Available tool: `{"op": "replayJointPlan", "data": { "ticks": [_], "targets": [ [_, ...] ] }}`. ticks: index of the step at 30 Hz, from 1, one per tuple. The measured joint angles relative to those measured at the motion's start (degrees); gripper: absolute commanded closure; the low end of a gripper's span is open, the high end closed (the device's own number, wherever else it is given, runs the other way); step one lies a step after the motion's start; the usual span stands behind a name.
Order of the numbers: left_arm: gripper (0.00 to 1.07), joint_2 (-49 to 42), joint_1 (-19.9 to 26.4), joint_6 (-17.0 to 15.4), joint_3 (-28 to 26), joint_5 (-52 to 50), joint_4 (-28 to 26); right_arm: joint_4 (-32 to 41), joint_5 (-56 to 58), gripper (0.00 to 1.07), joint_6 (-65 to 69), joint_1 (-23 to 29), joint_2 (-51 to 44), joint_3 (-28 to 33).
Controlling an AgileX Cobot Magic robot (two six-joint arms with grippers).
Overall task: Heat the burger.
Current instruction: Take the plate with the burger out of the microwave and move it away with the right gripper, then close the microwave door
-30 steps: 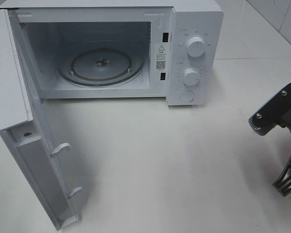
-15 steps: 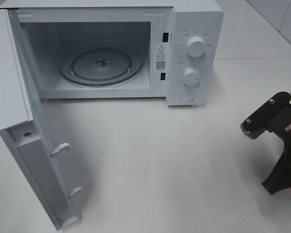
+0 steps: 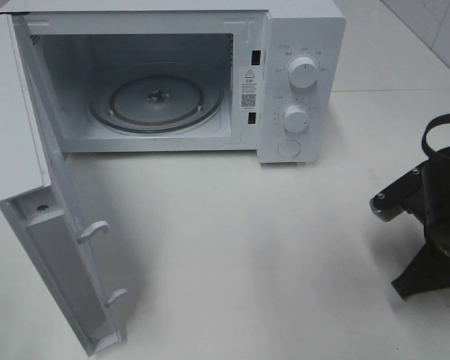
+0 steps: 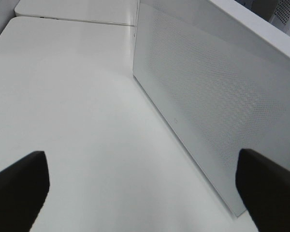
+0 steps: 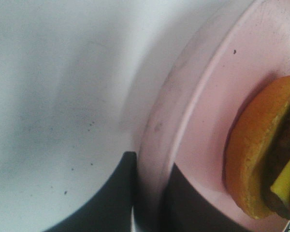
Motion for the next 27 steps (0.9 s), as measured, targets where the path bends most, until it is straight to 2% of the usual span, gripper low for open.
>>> {"op": "replayJointPlan", "data": {
  "ticks": [6,8,9,10,11,12,13,14,16,19,20,22,26,27],
  "targets": [
    [0.09,0.00,0.00,0.00,0.00,0.00,0.00,-0.74,-1.38,0.97,2.18,0.00,3.15,-0.06],
    [0.09,0.00,0.00,0.00,0.00,0.00,0.00,-0.97,-0.97,0.89,2.29,0.00,3.67,-0.06],
    [0.09,0.00,0.00,0.00,0.00,0.00,0.00,-0.97,-0.97,0.89,2.29,0.00,3.67,-0.06],
    [0.09,0.00,0.00,0.00,0.00,0.00,0.00,-1.26,-0.57,0.80,2.29,0.00,3.67,-0.06],
    [0.09,0.00,0.00,0.00,0.00,0.00,0.00,-1.26,-0.57,0.80,2.29,0.00,3.67,-0.06],
    [0.09,0.00,0.00,0.00,0.00,0.00,0.00,-1.20,-0.46,0.76,2.29,0.00,3.67,-0.06],
    [0.09,0.00,0.00,0.00,0.00,0.00,0.00,-0.11,-0.29,0.68,2.29,0.00,3.09,-0.11],
    [0.09,0.00,0.00,0.00,0.00,0.00,0.00,-0.11,-0.29,0.68,2.29,0.00,3.09,-0.11],
    [0.09,0.00,0.00,0.00,0.00,0.00,0.00,2.01,-0.06,0.60,2.06,0.00,1.26,-0.63],
    [0.09,0.00,0.00,0.00,0.00,0.00,0.00,4.07,0.11,0.57,1.15,0.00,-0.97,-0.63],
    [0.09,0.00,0.00,0.00,0.00,0.00,0.00,6.70,0.11,0.56,-0.52,0.00,-3.50,-0.63],
    [0.09,0.00,0.00,0.00,0.00,0.00,0.00,7.79,0.11,0.56,-1.55,0.00,-5.10,-0.63],
    [0.09,0.00,0.00,0.00,0.00,0.00,0.00,15.64,-0.11,0.56,-9.34,0.00,-14.38,-0.69],
    [0.09,0.00,0.00,0.00,0.00,0.00,0.00,15.64,-0.11,0.56,-9.34,0.00,-14.38,-0.69]
  ]
}}
